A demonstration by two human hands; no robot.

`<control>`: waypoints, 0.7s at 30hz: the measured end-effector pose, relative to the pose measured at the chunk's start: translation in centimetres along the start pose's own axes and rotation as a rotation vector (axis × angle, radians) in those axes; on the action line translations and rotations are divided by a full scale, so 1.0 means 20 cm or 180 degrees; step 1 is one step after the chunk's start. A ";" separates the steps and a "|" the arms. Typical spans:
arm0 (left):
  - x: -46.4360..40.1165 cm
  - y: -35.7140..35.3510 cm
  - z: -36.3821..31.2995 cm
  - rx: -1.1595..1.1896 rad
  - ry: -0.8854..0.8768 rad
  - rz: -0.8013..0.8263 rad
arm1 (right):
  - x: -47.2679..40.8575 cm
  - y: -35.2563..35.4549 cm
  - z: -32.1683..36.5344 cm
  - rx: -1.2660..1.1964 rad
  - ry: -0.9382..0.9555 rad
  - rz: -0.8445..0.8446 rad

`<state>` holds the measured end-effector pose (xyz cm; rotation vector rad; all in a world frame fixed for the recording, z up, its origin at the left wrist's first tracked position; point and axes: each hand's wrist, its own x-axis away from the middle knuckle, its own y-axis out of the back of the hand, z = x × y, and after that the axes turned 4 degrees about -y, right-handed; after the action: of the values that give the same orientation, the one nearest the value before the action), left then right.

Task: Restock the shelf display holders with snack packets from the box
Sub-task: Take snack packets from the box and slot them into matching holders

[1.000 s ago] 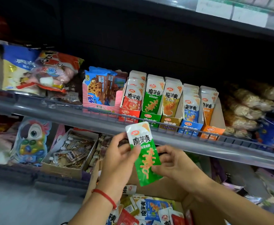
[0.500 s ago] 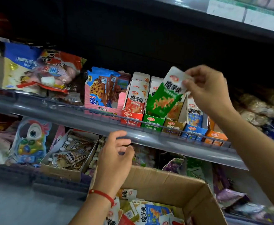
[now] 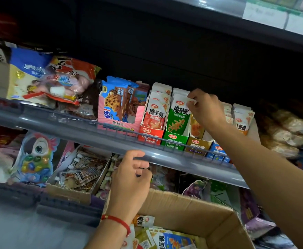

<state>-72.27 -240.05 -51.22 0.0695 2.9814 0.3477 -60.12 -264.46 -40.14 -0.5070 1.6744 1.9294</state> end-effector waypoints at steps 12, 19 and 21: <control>-0.03 0.14 0.06 -0.1292 -0.0200 0.0549 | 0.38 0.06 0.15 -0.0449 0.0744 -0.0338; 0.01 0.26 0.10 -0.1652 -0.0217 0.0369 | 1.19 -0.27 0.30 -0.0115 0.0632 0.2404; 0.03 0.28 0.11 -0.1567 -0.0194 0.0299 | 1.31 -0.38 0.33 0.0087 0.0534 0.2549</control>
<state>-72.32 -234.04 -52.03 0.1625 2.7471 1.0528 -75.73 -253.40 -60.65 0.0477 2.2327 2.4391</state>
